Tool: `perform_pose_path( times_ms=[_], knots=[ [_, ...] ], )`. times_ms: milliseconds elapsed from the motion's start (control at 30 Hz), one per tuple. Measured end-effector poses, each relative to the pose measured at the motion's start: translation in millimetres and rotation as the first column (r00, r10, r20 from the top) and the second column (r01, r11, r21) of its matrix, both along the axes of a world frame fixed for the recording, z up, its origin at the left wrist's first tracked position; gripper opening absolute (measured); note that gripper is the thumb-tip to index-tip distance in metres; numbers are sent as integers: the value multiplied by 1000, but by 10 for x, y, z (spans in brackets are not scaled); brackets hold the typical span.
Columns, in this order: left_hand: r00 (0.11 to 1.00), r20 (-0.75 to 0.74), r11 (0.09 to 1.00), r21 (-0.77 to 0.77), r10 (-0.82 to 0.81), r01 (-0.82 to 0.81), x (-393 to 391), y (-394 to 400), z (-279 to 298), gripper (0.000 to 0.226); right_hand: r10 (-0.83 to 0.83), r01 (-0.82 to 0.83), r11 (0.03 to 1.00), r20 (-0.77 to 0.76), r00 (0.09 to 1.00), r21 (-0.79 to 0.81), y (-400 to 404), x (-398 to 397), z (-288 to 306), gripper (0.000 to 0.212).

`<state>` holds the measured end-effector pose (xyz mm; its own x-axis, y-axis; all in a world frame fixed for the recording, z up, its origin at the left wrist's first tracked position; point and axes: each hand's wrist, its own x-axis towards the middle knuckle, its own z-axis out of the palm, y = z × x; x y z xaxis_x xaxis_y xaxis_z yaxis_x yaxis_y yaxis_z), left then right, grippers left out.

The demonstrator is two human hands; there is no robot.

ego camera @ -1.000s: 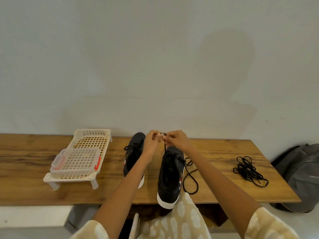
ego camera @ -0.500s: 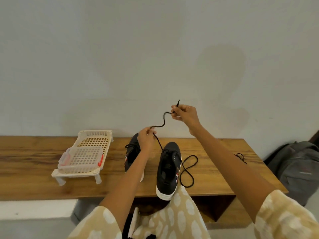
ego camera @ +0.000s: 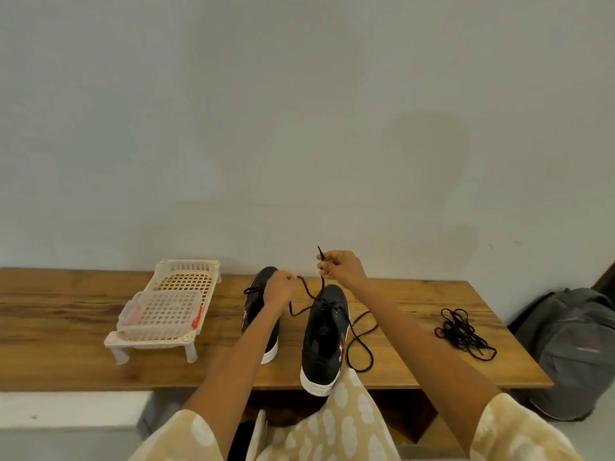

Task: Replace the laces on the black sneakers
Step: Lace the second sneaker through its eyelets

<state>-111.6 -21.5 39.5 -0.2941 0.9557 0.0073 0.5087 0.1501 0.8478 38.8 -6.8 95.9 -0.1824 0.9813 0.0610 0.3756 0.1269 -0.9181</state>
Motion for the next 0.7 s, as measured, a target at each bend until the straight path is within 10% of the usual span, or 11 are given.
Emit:
perform_pose_path(
  times_ms=[300,567,700],
  knots=[
    [945,261,980,70,-200,188,191,-26,-137,17,-3,8,994,41,999,-111,-51,-74,-652,13],
    [988,74,991,34,-132,130,310,46,-374,17,-53,63,998,497,866,-5,-214,156,-964,39],
    [955,-72,958,-53,-287,283,432,15,-449,19,-40,99,990,471,881,-101,-320,327,-1135,23]
  ],
)
